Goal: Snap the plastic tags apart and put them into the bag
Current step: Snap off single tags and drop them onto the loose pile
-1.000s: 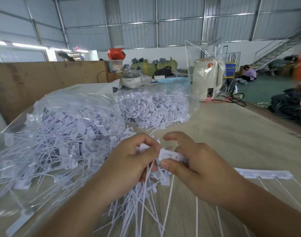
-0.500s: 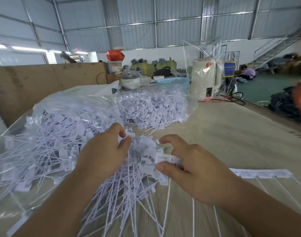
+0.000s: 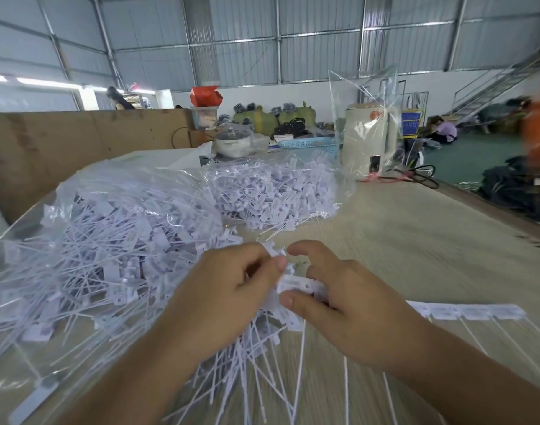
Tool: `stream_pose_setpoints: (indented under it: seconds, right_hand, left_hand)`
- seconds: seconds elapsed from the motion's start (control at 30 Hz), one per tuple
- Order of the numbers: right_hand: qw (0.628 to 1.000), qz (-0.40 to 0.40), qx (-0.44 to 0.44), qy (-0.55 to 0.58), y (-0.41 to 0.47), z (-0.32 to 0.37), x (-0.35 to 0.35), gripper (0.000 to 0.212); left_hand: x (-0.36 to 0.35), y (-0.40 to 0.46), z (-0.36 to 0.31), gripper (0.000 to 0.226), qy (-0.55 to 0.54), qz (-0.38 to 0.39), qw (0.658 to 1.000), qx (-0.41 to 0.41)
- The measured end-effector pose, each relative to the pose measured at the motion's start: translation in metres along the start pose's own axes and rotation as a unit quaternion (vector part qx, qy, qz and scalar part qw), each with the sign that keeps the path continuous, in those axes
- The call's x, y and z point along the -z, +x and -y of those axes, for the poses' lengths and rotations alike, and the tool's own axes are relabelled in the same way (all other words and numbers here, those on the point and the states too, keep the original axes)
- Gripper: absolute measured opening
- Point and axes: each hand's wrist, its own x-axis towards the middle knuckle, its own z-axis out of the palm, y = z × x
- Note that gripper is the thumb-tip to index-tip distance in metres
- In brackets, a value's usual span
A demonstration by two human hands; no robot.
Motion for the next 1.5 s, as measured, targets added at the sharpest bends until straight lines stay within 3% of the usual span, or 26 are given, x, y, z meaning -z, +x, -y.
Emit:
stream_pose_setpoints:
  seconds: [0.13, 0.23, 0.33, 0.4, 0.63, 0.73, 1.0, 1.23, 1.5]
  right_hand:
    - [0.999, -0.009, 0.028, 0.034, 0.0, 0.007, -0.001, 0.042]
    - [0.998, -0.003, 0.032, 0.05, -0.001, 0.009, 0.005, 0.044]
    - [0.999, 0.009, 0.02, 0.03, -0.002, 0.006, 0.018, 0.028]
    - [1.0, 0.027, 0.002, 0.007, -0.001, 0.002, 0.024, 0.029]
    - [0.998, 0.069, 0.005, 0.013, -0.001, 0.003, 0.021, 0.026]
    - [0.997, 0.072, 0.011, 0.009, -0.001, 0.005, 0.022, 0.027]
    - [1.0, 0.027, 0.008, 0.006, -0.001, 0.008, 0.016, 0.038]
    - [0.995, -0.004, -0.01, 0.096, 0.0, 0.004, 0.005, 0.026]
    - [0.993, -0.061, 0.002, 0.097, -0.001, 0.005, -0.003, 0.027]
  left_hand:
    - [-0.008, -0.004, -0.014, 0.038, -0.097, 0.101, 0.99, 0.032]
    - [-0.005, -0.003, -0.017, 0.039, -0.157, 0.106, 0.98, 0.064]
    - [0.001, -0.001, -0.014, 0.041, -0.175, 0.086, 0.977, 0.082]
    - [0.005, 0.0, -0.012, 0.04, -0.189, 0.081, 0.974, 0.09]
    - [0.002, -0.003, -0.014, 0.01, -0.202, 0.137, 0.964, 0.105]
    - [0.002, -0.003, -0.019, 0.017, -0.225, 0.162, 0.956, 0.096]
    - [-0.005, -0.003, -0.023, 0.029, -0.285, 0.114, 0.947, 0.092]
    - [-0.011, -0.004, -0.022, 0.026, -0.353, 0.096, 0.923, 0.118]
    - [-0.018, -0.005, -0.024, 0.027, -0.406, 0.048, 0.9, 0.152]
